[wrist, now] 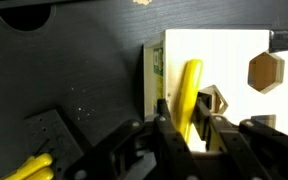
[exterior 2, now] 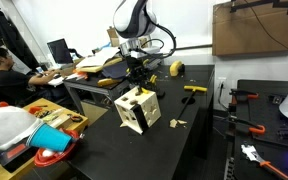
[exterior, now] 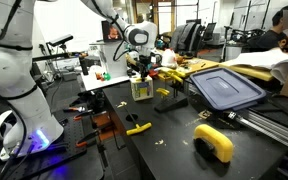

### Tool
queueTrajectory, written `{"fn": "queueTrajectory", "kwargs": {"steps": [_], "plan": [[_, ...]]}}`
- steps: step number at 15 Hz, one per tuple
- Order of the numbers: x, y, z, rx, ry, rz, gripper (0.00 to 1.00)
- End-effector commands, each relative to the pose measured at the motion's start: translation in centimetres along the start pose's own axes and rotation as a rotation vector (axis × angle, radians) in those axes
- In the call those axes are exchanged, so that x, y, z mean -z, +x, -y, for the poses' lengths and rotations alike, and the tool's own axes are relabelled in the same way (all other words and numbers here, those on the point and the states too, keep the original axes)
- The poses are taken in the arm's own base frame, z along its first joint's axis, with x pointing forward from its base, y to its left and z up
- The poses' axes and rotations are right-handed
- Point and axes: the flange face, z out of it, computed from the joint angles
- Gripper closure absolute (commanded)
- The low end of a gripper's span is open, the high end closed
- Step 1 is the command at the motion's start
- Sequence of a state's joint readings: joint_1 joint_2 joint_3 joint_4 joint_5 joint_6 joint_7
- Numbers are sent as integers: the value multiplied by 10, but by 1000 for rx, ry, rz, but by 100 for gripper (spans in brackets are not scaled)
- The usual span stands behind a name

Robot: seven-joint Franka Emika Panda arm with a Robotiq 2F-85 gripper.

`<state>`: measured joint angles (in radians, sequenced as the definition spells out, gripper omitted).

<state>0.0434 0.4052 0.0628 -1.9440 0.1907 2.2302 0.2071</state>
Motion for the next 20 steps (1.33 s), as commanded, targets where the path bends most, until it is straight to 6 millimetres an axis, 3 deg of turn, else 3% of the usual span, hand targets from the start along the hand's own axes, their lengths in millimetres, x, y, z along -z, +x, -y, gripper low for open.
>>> {"fn": "queueTrajectory", "kwargs": {"steps": [1, 3, 8, 10, 17, 18, 19, 20], "plan": [[12, -14, 1, -41, -3, -13, 45], [13, -16, 3, -52, -8, -17, 41], [17, -14, 4, -79, -4, -24, 5], [17, -14, 6, -79, 0, -21, 0], [11, -11, 14, -76, 15, -10, 0], [11, -10, 15, -72, 16, -10, 10], [10, -10, 15, -72, 15, -10, 26], [10, -10, 16, -72, 16, -9, 34]]}}
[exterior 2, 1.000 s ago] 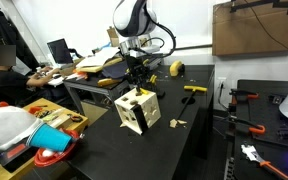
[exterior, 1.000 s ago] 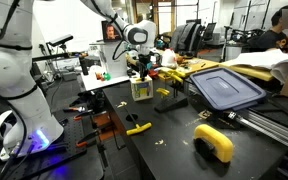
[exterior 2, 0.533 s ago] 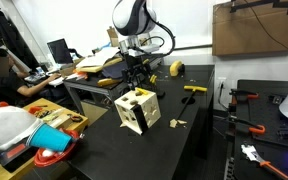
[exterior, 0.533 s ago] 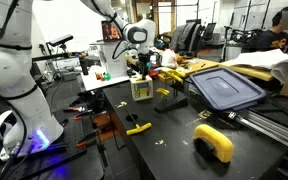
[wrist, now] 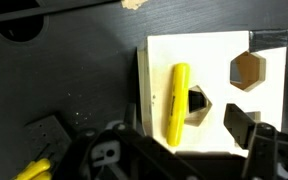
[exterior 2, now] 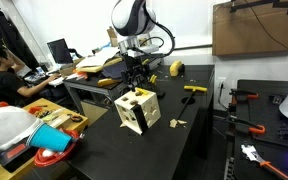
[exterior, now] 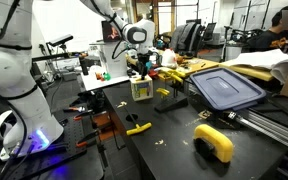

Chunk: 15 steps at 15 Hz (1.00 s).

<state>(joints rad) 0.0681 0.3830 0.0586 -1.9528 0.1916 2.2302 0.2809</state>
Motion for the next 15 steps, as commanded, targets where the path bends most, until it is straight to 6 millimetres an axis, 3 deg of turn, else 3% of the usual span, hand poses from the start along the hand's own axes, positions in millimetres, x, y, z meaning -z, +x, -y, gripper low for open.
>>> {"fn": "queueTrajectory", "kwargs": {"steps": [1, 8, 9, 15], "plan": [[2, -2, 3, -20, 17, 3, 41], [-1, -1, 5, -26, 21, 12, 95], [-1, -1, 5, -28, 24, 12, 99], [7, -5, 4, -27, 41, 0, 96]]}}
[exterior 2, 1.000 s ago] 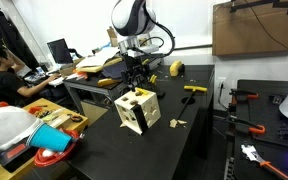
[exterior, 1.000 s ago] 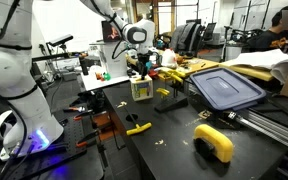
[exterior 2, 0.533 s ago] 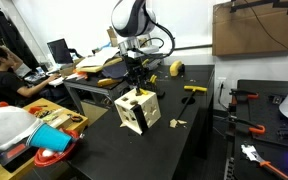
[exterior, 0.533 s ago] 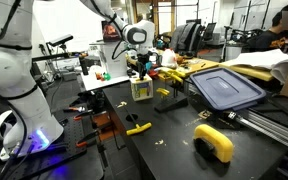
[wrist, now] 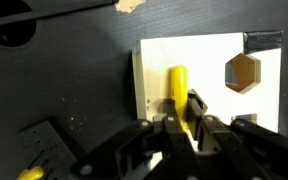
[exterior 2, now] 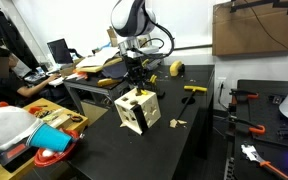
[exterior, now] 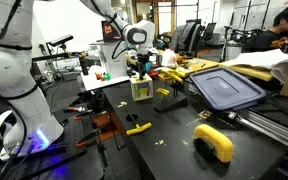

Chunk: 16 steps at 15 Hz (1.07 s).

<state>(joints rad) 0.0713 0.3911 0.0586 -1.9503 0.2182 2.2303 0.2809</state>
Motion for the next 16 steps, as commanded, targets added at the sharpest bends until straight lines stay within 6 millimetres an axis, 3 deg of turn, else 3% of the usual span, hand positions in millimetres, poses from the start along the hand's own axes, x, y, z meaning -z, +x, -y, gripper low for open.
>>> {"fn": "queueTrajectory", "kwargs": {"steps": [1, 7, 16], "plan": [[14, -6, 1, -15, 25, -16, 96], [41, -13, -2, 2, 37, -49, 96], [107, -37, -15, 49, 95, -135, 96]]}}
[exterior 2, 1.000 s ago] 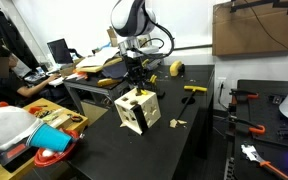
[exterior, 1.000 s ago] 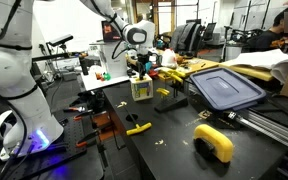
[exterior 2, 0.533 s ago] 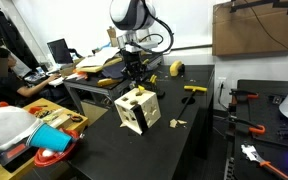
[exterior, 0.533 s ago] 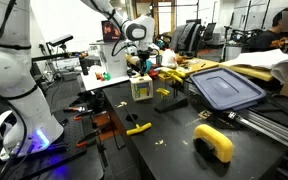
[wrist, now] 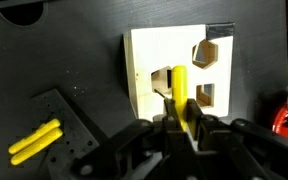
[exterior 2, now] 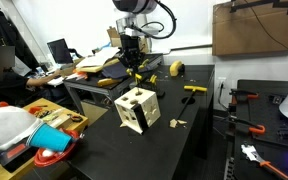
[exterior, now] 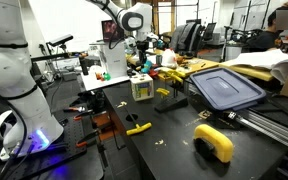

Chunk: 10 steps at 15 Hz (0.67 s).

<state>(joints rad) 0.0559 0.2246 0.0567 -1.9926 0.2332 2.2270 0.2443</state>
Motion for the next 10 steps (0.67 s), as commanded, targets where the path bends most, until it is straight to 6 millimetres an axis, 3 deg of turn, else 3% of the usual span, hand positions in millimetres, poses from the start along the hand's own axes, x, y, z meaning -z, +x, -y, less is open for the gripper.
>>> {"fn": "queueTrajectory", "kwargs": {"steps": [1, 6, 10], "plan": [[35, -16, -17, 10, 62, -37, 96], [63, -21, -37, 3, 140, -93, 96], [73, -21, -52, -33, 173, -113, 96]]}}
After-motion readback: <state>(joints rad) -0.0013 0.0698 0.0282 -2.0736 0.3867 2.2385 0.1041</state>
